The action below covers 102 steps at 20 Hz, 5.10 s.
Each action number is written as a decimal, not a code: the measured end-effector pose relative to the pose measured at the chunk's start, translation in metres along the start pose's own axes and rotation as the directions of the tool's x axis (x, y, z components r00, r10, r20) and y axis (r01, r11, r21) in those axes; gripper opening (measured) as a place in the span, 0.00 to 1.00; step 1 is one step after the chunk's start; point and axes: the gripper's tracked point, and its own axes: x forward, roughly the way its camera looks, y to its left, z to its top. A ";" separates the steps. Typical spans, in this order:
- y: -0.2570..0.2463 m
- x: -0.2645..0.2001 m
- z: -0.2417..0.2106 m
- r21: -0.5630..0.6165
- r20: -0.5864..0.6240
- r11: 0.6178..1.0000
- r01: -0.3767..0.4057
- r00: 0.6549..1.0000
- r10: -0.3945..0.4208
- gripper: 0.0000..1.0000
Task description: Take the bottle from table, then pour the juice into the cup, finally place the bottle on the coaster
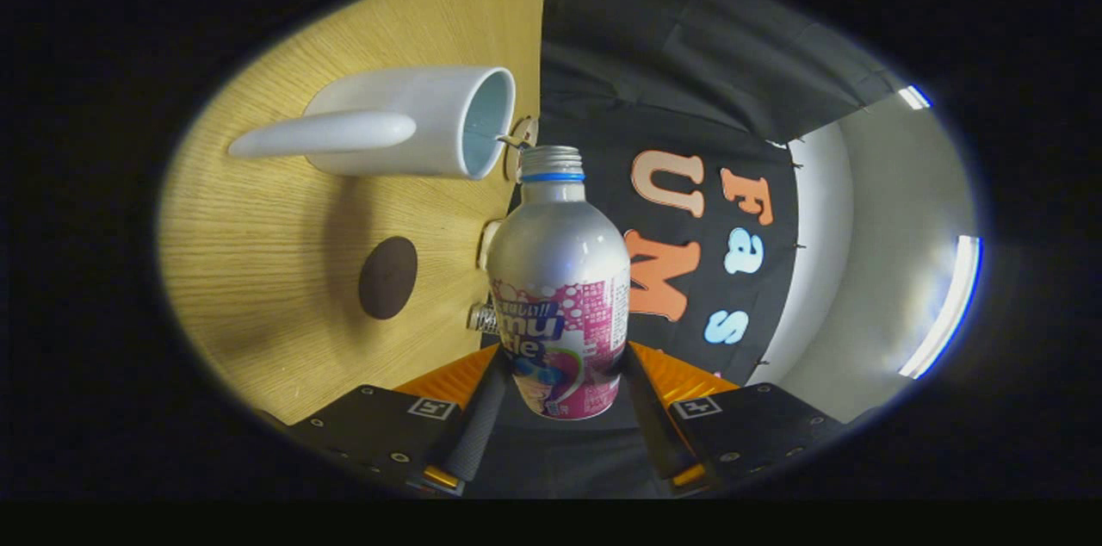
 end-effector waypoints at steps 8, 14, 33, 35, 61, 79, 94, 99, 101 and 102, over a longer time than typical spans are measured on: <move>-0.002 -0.002 0.004 -0.048 0.010 0.999 -0.002 1.000 0.002 0.75; -0.004 -0.001 0.005 -0.069 0.026 0.998 0.001 1.000 0.001 0.75; -0.008 0.001 0.006 -0.111 0.042 0.994 -0.010 0.999 0.015 0.75; -0.009 0.002 0.006 -0.120 0.041 0.993 -0.006 0.999 0.011 0.75; -0.015 0.001 0.011 -0.181 0.059 0.983 -0.023 0.998 0.035 0.76; 0.023 -0.007 0.006 0.599 0.084 0.771 -0.217 0.974 0.209 0.76; 0.025 0.027 0.027 0.958 0.280 -0.012 -0.286 0.924 0.260 0.75; 0.040 0.054 0.027 0.948 0.302 -0.194 -0.253 0.910 0.286 0.75; 0.050 0.063 0.024 0.949 0.287 -0.217 -0.227 0.908 0.305 0.75; 0.056 0.067 0.022 0.951 0.281 -0.222 -0.218 0.906 0.315 0.75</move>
